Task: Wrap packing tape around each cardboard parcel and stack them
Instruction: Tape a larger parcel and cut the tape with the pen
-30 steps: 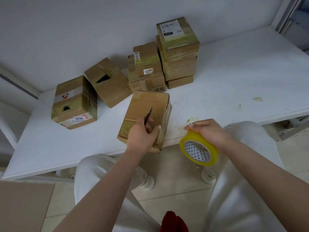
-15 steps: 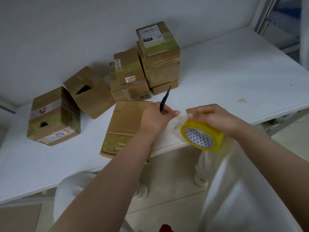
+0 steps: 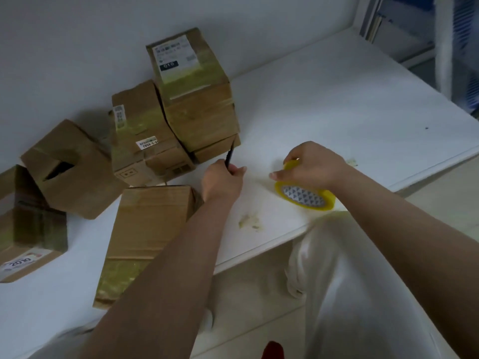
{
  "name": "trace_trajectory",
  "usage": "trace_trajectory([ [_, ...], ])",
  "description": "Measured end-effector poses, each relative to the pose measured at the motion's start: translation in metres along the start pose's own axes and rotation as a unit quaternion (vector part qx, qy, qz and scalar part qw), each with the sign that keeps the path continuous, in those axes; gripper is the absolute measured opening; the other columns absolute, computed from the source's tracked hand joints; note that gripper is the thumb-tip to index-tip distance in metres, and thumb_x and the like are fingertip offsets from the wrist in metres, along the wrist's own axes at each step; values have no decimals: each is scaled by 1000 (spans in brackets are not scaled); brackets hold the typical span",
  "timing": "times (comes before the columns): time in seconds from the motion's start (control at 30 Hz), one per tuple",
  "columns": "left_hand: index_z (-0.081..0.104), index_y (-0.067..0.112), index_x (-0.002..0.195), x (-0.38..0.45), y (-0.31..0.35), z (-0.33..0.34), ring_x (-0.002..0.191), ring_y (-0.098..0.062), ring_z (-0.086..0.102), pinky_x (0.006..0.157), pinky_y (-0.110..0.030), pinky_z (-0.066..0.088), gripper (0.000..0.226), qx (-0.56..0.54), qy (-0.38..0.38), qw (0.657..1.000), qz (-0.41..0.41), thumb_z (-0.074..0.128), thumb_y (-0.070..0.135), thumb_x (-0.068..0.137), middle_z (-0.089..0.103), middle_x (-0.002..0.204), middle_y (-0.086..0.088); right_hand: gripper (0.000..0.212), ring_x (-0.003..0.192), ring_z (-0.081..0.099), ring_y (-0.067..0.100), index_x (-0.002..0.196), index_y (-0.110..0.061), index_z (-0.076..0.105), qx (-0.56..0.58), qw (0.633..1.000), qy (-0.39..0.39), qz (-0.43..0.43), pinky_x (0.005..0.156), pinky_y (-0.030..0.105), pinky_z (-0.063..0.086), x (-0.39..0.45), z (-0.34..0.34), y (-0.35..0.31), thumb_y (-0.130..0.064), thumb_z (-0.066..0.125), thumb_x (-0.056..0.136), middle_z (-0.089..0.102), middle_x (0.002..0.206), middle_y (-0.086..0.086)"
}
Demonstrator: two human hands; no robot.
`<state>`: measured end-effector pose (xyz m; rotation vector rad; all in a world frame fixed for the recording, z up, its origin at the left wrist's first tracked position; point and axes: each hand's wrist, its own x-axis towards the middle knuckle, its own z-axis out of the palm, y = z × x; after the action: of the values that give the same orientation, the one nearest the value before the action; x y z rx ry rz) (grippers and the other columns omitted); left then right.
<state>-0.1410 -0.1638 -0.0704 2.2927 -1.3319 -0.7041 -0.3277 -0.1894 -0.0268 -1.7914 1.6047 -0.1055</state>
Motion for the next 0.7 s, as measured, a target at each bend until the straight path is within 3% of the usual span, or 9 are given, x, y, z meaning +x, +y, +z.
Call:
trace_trajectory([
  [0.17,59,16,90,12,-7,16,94,-24,63,83,-39,55,32,4,-36,999,-32,68,47,84,66,97,-3,48,88,64,19,93,-15,73,31,999,-15,-34,86,42,54,9,-4,-1,-59,72,74,69,97,1],
  [0.27,57,19,90,11,-8,24,96,-24,62,76,-32,50,34,60,-43,997,-23,68,51,83,66,100,-3,50,85,65,17,92,-13,74,17,998,-30,-47,83,40,55,16,0,-3,-60,68,77,71,92,3],
  [0.4,60,13,110,8,-8,27,106,-27,62,71,-32,43,54,171,-34,985,-19,62,60,84,65,114,-8,47,89,62,15,90,-23,71,-25,999,-18,-38,79,33,50,18,9,-9,-67,61,78,67,91,-7],
  [0.5,40,1,132,8,-5,17,115,-28,58,80,-36,50,89,234,-22,971,-50,64,67,77,53,128,-15,54,93,60,18,98,-24,69,-64,998,9,-24,78,33,48,15,11,-9,-72,55,79,66,99,-7],
  [0.57,25,-4,142,8,2,12,123,-29,52,87,-37,50,100,235,-32,970,-56,68,61,78,45,137,-17,61,99,60,20,106,-22,67,-74,997,36,-14,76,33,46,12,11,-8,-75,52,80,65,106,-4],
  [0.63,23,-2,143,3,9,8,126,-30,51,91,-39,49,88,178,-40,983,-36,69,46,85,44,140,-16,65,106,59,22,115,-19,65,-68,996,58,-6,76,32,42,7,12,-8,-74,50,82,64,115,-2],
  [0.7,37,3,132,-9,11,2,117,-29,57,84,-37,50,61,105,-38,994,-2,66,37,90,54,128,-12,66,112,57,23,120,-18,62,-62,996,69,-6,78,33,42,1,12,-9,-72,49,84,62,121,0],
])
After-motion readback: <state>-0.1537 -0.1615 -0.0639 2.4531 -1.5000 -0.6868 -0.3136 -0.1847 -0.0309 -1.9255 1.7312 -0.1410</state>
